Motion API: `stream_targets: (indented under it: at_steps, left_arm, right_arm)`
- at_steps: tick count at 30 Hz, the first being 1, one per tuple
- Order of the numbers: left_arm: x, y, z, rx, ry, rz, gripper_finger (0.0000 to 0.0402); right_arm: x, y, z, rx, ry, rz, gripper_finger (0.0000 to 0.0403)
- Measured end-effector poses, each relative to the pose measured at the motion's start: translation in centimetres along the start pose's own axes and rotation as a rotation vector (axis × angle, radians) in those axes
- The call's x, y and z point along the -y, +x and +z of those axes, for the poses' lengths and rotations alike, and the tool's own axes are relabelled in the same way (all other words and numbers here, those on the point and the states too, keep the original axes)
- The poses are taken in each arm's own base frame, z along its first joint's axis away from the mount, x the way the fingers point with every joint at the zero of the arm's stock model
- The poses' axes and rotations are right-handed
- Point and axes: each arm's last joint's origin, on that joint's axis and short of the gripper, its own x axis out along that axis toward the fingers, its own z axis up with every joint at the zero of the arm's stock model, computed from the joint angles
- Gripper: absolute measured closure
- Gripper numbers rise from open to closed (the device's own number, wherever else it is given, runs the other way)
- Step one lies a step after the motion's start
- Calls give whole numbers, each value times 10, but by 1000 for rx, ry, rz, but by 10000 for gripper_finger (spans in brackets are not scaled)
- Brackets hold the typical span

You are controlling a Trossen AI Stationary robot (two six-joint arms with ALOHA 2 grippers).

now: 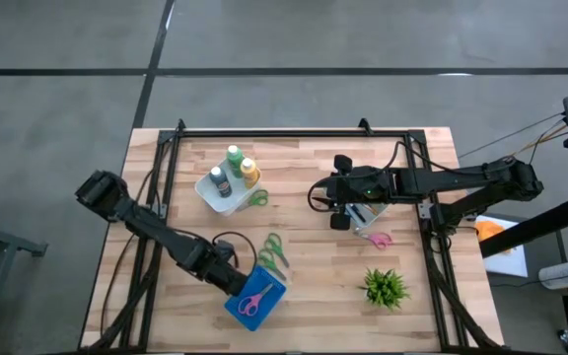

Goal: Pick & Place Paint Supplies
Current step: Put the pink scissors into the blue bin

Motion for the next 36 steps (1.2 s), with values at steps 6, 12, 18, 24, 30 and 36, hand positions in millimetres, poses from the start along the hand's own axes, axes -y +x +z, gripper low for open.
stream_targets:
  at_steps: [6, 12, 18, 24, 30, 36]
  left_arm:
    - [-4, 13, 1, 11, -18, 36, 303]
    - [-3, 19, 2, 15, -39, -29, 303]
    - [0, 19, 2, 15, -57, -47, 303]
    - [0, 19, 2, 15, -62, -48, 303]
    - [0, 16, 2, 25, -63, -63, 304]
    - [4, 16, 3, 57, -65, -103, 304]
  right_arm:
    - [0, 0, 0, 0, 0, 0, 260]
    - [0, 0, 0, 0, 0, 0, 260]
    - [0, 0, 0, 0, 0, 0, 260]
    - [0, 0, 0, 0, 0, 0, 260]
    - [0, 0, 0, 0, 0, 0, 260]
    - [0, 0, 0, 0, 0, 0, 260]
